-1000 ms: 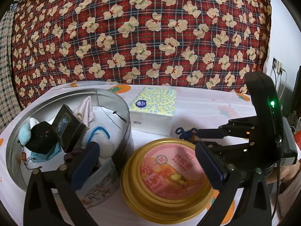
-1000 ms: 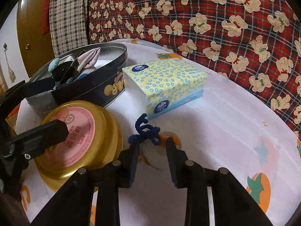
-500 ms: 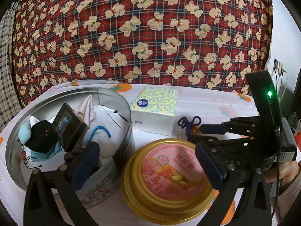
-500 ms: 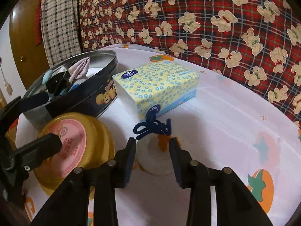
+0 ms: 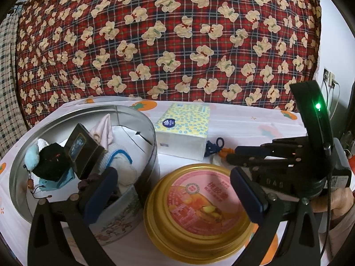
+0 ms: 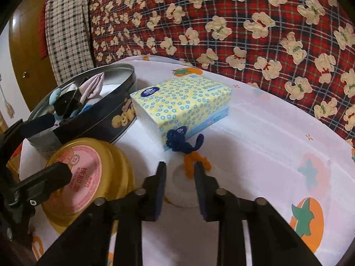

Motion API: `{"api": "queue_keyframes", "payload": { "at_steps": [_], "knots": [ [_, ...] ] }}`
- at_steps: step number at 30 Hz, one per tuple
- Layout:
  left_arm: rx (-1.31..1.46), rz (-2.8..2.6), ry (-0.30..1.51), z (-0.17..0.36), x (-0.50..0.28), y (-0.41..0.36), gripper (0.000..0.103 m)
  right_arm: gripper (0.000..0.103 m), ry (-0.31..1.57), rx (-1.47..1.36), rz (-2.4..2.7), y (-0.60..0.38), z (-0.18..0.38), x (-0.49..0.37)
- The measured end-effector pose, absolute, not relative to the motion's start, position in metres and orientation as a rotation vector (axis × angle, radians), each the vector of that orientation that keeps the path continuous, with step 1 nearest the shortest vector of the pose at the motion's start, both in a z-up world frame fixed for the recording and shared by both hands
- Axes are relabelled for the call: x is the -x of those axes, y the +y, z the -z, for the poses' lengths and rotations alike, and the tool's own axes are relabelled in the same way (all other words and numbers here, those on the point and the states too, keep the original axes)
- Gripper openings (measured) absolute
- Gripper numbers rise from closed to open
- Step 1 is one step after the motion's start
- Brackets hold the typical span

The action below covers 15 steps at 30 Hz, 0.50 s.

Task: Organize soft objects
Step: 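Grasp the blue-and-orange pipe-cleaner figure with the right gripper and lift it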

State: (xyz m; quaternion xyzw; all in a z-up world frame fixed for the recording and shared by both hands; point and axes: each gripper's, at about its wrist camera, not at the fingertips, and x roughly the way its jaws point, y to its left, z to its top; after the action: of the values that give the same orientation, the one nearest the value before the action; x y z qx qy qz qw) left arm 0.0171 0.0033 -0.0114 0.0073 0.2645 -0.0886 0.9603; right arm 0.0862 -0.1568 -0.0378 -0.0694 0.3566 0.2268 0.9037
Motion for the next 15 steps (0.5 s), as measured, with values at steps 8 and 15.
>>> {"api": "queue_keyframes", "payload": {
  "at_steps": [8,15],
  "knots": [
    [-0.015,0.180,0.535,0.012,-0.016,0.003,0.102,0.010,0.677,-0.027,-0.454,-0.191,0.030,-0.086],
    [-0.015,0.184,0.541,0.012,-0.016,0.003,0.102,0.040,0.738,0.075,-0.450,-0.160,0.038,-0.101]
  ]
}}
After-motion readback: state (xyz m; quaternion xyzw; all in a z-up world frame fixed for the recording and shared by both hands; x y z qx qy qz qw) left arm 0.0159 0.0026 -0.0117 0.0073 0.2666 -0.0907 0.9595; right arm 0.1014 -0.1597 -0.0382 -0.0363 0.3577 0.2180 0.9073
